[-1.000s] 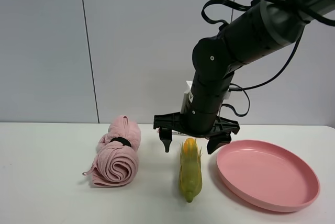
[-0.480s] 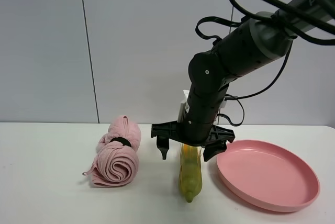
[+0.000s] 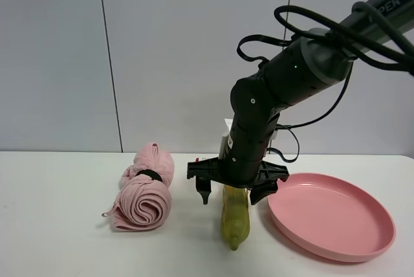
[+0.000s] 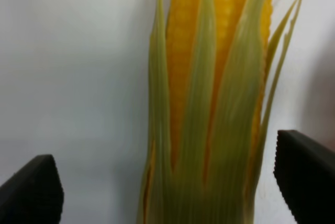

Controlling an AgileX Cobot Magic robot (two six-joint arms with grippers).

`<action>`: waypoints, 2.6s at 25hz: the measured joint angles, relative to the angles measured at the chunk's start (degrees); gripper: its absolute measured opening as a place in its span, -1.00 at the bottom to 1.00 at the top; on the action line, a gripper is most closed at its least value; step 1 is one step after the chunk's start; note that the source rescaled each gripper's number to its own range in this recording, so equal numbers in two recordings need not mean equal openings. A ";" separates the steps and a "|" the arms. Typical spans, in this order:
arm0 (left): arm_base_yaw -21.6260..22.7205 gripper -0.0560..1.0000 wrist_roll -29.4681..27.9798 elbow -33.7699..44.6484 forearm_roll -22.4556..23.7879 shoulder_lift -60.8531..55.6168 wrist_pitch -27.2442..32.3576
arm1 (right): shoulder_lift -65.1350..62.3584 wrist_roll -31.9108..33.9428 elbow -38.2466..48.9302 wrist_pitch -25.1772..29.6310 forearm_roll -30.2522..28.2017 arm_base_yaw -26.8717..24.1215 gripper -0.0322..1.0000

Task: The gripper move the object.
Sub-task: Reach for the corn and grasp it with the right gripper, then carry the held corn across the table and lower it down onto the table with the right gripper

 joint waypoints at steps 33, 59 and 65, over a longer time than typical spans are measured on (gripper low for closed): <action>0.00 1.00 0.00 0.00 0.00 0.00 0.00 | -22.38 -33.06 0.00 9.52 1.41 0.00 -0.94; 0.00 1.00 0.00 0.00 0.00 0.00 0.00 | -30.08 -69.43 6.30 33.10 12.54 0.00 -0.94; 0.00 1.00 0.00 0.00 0.00 0.00 0.00 | -30.08 -69.78 13.35 23.51 11.79 -1.91 -0.94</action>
